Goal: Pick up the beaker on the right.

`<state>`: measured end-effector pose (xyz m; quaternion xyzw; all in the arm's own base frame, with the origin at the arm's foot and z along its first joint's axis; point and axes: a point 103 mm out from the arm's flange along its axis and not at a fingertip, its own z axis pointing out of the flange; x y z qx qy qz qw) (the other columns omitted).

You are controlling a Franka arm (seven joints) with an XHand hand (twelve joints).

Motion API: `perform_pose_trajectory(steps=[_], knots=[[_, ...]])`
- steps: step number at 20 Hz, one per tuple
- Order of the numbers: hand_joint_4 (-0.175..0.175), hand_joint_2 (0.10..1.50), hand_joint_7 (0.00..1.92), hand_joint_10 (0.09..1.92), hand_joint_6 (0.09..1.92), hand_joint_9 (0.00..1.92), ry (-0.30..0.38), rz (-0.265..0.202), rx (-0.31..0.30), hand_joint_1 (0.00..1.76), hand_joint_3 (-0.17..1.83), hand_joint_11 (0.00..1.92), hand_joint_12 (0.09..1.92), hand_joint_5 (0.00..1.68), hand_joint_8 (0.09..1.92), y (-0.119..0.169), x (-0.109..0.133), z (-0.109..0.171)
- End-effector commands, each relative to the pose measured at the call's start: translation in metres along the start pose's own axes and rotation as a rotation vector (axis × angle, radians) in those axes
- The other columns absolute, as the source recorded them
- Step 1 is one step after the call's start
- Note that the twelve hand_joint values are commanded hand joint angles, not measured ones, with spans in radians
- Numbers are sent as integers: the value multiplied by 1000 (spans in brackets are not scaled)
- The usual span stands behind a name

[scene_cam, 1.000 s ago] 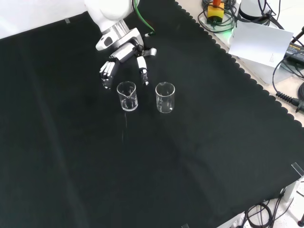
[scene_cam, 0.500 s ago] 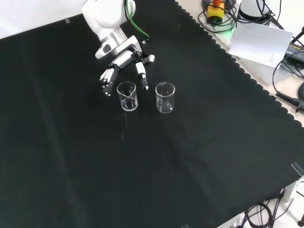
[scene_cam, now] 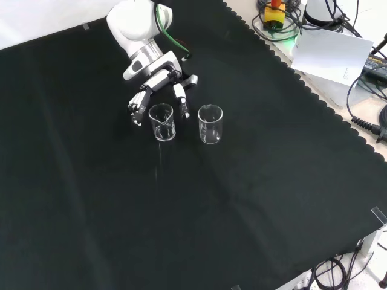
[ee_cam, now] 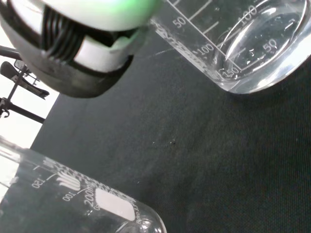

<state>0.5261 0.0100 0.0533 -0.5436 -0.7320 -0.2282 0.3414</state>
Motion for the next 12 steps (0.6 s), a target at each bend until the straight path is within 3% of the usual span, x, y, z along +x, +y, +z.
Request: perform_pose_trajectory(steps=[1,9,12], knots=[[-31,496,358,618,87,528,58,-21,-6,983,685,153,1386,585,688,5,-3,7],[-31,492,416,607,113,596,129,-37,-28,990,700,173,1373,633,688,9,-4,12],[-31,496,456,567,233,644,143,-37,-38,1000,700,196,1354,635,670,8,-4,14]])
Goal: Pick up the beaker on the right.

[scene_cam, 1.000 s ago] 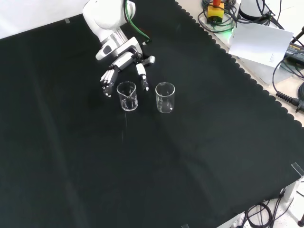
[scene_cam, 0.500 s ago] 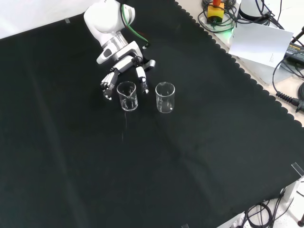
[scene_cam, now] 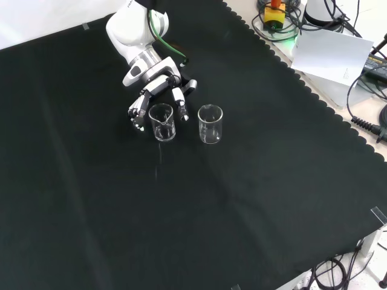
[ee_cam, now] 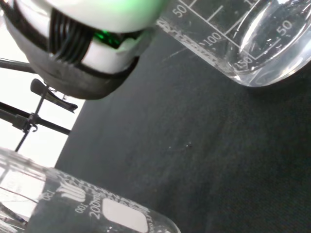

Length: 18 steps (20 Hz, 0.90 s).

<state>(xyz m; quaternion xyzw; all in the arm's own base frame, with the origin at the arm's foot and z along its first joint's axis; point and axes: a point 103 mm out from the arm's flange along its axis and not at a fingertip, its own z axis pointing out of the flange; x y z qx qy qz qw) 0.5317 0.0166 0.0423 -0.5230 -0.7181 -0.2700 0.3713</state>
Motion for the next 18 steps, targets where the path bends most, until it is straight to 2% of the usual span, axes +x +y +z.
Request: perform_pose_trajectory(steps=[1,4,8,12,18], knots=[[-31,499,470,556,332,659,38,-4,-21,1005,699,200,1358,613,667,0,0,4],[-30,502,488,550,612,679,46,1,-34,1017,704,215,1355,539,674,0,-1,5],[-25,508,529,558,807,706,60,8,-57,1050,707,241,1350,582,693,0,0,5],[-24,514,576,566,878,741,87,12,-70,1087,711,269,1348,628,712,1,0,7],[-24,519,591,565,908,763,91,14,-65,1110,721,291,1338,611,721,2,0,12]])
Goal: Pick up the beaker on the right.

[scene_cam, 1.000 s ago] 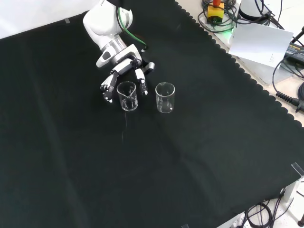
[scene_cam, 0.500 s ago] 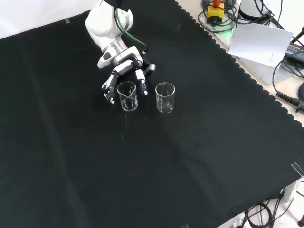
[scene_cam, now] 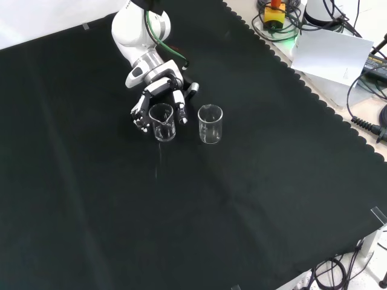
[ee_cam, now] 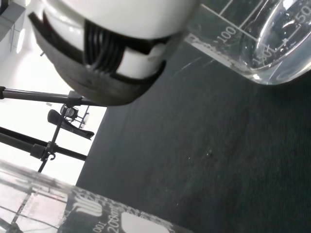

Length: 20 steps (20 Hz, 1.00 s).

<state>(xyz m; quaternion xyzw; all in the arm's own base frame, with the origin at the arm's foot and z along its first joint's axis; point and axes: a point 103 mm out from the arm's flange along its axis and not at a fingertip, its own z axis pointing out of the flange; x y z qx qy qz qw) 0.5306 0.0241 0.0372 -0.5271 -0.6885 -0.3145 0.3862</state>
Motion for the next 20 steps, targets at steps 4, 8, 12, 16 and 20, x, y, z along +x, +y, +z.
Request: perform_pose_trajectory(steps=[4,8,12,16,20], knots=[[-25,523,589,564,919,780,-4,9,-7,1128,733,303,1333,586,724,1,0,4],[-25,562,669,564,943,888,16,30,-41,1175,773,437,1293,675,719,3,1,3],[-56,875,1032,646,970,1113,23,70,-94,1325,321,784,1110,973,855,3,0,-1],[-144,948,1161,448,710,1296,-70,45,-146,1401,105,971,946,1158,781,4,12,-19],[-174,958,1215,162,504,1450,-158,-6,-131,1416,18,1066,835,1265,695,4,31,-50]])
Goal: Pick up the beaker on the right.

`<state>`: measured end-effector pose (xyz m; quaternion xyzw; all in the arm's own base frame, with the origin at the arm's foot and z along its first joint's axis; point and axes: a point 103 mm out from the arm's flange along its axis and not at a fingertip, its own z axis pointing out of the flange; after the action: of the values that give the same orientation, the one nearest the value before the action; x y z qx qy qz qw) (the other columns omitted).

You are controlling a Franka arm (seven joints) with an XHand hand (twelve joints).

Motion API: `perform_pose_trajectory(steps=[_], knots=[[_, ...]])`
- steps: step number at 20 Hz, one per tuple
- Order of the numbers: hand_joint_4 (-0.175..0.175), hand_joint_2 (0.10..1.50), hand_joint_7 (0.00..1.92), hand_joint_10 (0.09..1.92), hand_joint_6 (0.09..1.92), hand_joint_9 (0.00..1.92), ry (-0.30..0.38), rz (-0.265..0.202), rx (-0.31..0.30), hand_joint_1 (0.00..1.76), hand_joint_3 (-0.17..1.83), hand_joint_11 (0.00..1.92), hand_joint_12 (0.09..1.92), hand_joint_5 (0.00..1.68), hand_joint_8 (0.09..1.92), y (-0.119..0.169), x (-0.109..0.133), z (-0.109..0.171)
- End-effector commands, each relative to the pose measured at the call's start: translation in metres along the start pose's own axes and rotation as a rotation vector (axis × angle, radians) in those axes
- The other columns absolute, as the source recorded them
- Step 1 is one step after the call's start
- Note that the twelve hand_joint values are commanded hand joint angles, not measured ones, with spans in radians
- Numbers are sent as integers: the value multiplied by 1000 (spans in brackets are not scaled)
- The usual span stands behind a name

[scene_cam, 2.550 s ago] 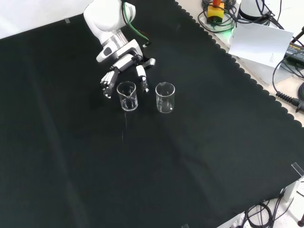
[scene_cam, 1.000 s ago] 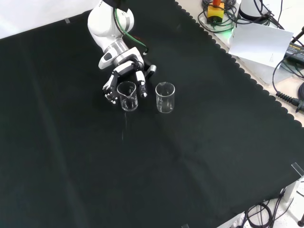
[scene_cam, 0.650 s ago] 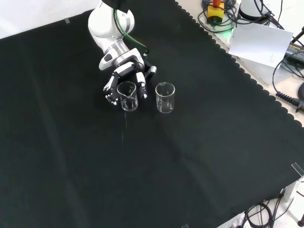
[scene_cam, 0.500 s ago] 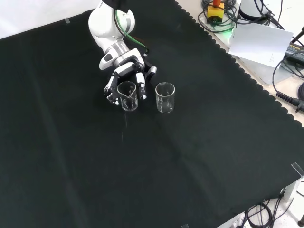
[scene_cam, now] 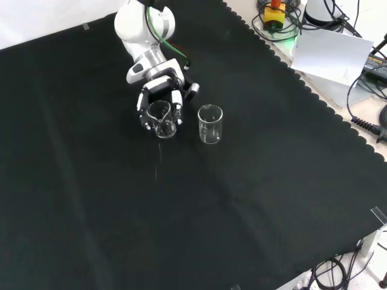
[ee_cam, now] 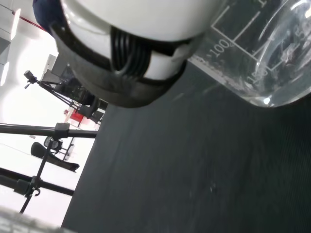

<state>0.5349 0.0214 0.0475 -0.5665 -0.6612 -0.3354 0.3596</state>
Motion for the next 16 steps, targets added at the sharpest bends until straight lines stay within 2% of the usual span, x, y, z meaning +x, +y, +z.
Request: perform_pose_trajectory(steps=[1,6,9,10,13,16], knots=[[-175,957,1214,102,479,1482,-155,-76,-32,1417,13,1082,826,1279,695,2,28,-50],[-175,941,1287,87,332,1561,-233,-103,-46,1423,2,1129,794,1355,508,-14,50,-82],[-175,933,1439,100,191,1546,-253,-82,-30,1427,-8,1154,764,1424,154,-29,59,-94],[-175,934,1466,163,164,1522,-260,-73,-23,1427,-12,1158,756,1436,89,-35,62,-97],[-175,944,1497,308,167,1459,-286,-48,-23,1427,-31,1161,742,1434,87,-51,69,-106],[-175,953,1501,377,187,1429,-296,-44,-24,1426,-45,1161,735,1424,87,-68,79,-110]])
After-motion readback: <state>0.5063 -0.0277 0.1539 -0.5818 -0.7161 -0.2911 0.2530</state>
